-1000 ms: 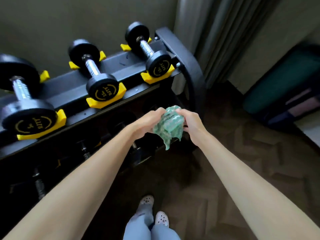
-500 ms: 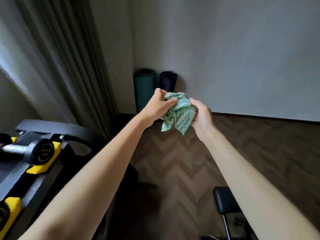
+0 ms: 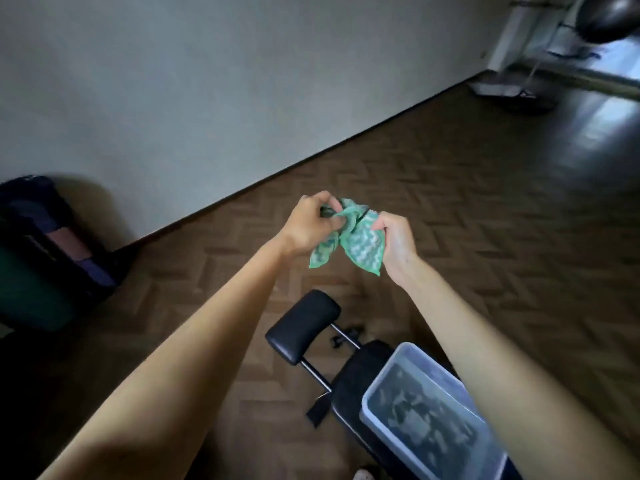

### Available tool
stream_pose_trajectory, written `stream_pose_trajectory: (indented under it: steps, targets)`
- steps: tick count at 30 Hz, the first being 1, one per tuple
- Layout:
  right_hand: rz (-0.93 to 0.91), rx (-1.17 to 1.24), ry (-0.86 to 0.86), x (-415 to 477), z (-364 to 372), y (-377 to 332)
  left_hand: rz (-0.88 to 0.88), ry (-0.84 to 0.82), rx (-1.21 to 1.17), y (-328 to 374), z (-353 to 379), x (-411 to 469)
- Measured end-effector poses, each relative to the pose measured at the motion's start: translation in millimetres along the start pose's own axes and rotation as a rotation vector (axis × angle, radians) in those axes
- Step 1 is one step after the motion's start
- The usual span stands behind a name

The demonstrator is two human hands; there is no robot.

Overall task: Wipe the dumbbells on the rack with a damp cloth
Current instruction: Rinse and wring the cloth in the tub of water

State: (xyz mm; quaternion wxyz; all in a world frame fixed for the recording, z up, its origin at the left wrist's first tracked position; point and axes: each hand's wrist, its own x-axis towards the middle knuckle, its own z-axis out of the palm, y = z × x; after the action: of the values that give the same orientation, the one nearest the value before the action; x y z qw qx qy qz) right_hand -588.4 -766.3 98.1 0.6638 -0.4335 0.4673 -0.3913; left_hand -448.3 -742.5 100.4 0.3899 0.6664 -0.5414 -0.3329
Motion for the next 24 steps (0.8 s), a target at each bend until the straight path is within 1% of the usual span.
stream_pose_trajectory:
  steps: [2, 4, 7, 8, 12, 16, 19, 22, 24]
  targets:
    - [0.0, -0.066, 0.082, 17, -47, 1, -0.02, -0.058, 0.039, 8, 47, 26]
    - [0.021, -0.156, 0.117, 30, -88, 10, -0.049, -0.13, 0.106, 7, 88, 46]
    - [0.089, -0.223, 0.24, 42, -153, 34, -0.099, -0.303, 0.206, -3, 157, 67]
    - [0.129, -0.246, 0.257, 43, -169, 44, -0.114, -0.346, 0.248, -9, 176, 70]
    - [0.262, -0.415, 0.233, 45, -225, 91, -0.165, -0.503, 0.378, -45, 255, 72]
    - [0.398, -0.486, 0.265, 39, -267, 158, -0.206, -0.697, 0.452, -91, 309, 61]
    - [0.54, -0.511, 0.314, 39, -291, 214, -0.302, -0.76, 0.482, -125, 340, 56]
    - [0.695, -0.548, 0.407, 40, -314, 265, -0.292, -0.772, 0.546, -162, 370, 51]
    - [0.784, -0.589, 0.451, 41, -324, 290, -0.229, -0.753, 0.592, -183, 387, 49]
